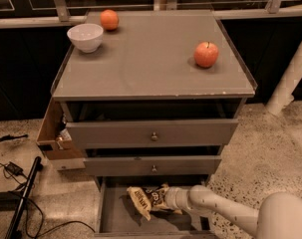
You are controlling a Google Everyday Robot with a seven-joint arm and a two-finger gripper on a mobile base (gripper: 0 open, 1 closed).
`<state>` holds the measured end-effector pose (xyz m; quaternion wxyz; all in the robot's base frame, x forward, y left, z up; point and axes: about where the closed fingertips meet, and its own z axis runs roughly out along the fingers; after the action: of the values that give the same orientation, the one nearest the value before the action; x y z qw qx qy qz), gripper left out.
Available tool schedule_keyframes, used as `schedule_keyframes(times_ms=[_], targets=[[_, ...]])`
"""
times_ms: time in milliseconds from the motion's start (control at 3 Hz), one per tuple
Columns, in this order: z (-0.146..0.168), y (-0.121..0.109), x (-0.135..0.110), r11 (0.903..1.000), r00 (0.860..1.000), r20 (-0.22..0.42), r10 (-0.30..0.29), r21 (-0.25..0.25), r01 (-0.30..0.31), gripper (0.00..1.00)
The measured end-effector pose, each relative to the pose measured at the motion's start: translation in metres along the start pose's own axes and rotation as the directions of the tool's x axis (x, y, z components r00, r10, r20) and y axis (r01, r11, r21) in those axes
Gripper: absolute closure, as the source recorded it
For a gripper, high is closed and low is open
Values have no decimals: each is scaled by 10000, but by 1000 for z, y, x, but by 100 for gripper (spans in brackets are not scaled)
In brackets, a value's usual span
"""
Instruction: Place brown chip bag into bottom drawer
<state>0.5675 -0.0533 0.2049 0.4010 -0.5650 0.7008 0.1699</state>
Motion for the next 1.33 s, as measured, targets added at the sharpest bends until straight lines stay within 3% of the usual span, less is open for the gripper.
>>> schedule_keyframes(times_ms=[333, 667, 1000, 1333], targets=[[16, -2, 15, 9999, 9999, -44, -102, -69, 102, 100], [16, -4, 16, 10000, 9999, -50, -90, -29, 90, 81], [16, -4, 16, 10000, 9999, -50, -90, -30, 90, 50], [16, -4, 16, 10000, 9999, -50, -90, -30, 90, 27]])
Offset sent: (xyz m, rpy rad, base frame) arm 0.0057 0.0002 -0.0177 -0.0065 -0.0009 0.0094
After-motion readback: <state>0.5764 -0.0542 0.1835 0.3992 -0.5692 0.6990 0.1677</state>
